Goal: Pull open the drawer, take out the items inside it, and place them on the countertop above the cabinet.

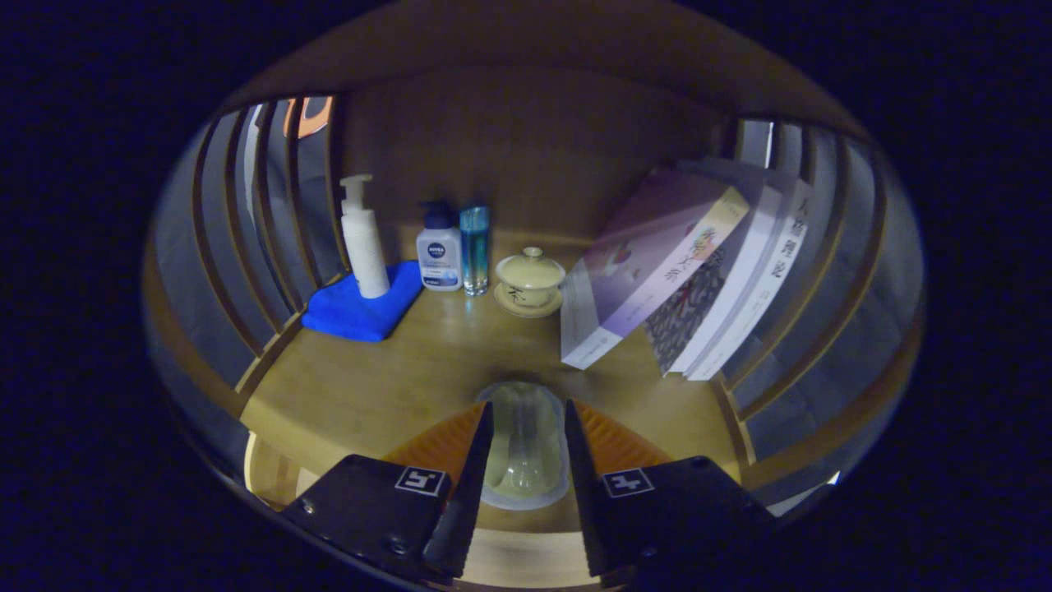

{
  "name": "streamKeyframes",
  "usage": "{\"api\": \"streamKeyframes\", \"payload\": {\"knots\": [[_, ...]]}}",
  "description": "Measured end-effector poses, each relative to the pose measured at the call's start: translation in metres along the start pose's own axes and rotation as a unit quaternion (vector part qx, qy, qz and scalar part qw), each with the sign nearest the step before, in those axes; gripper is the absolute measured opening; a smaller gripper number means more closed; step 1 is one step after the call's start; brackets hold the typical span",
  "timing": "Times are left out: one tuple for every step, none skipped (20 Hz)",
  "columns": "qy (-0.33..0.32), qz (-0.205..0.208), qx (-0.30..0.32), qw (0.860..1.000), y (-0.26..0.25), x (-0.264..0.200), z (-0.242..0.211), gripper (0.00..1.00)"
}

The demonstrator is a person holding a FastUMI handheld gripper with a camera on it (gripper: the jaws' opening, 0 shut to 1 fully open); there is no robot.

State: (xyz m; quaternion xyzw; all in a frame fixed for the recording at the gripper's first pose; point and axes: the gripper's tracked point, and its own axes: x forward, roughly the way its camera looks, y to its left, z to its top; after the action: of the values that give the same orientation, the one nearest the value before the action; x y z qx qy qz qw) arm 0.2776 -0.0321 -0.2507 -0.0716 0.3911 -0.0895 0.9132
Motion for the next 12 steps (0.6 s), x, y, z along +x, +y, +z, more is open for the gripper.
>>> {"api": "streamKeyframes", "payload": {"knots": [[-0.01,0.01,0.0,1.0,0.005,-0.01,0.0,0.58],[-0.02,0.02,-0.001,1.0,0.009,-0.021,-0.001,0.62],[-0.03,0.03,-0.002,0.999,0.012,-0.035,-0.002,0.64],[-0.038,0.038,-0.003,0.999,0.015,-0.048,-0.005,0.66],[-0.047,0.048,-0.005,0.998,0.019,-0.061,-0.009,0.68],[-0.058,0.062,-0.005,0.996,0.025,-0.074,-0.013,0.71],[-0.066,0.074,-0.005,0.995,0.03,-0.087,-0.018,0.73],[-0.077,0.085,-0.004,0.993,0.032,-0.1,-0.023,0.8],[-0.085,0.093,-0.003,0.992,0.034,-0.112,-0.029,0.82],[-0.098,0.099,-0.003,0.99,0.035,-0.123,-0.031,0.84],[-0.109,0.105,-0.006,0.989,0.037,-0.135,-0.035,0.86],[-0.124,0.106,-0.001,0.987,0.037,-0.146,-0.039,0.87]]}}
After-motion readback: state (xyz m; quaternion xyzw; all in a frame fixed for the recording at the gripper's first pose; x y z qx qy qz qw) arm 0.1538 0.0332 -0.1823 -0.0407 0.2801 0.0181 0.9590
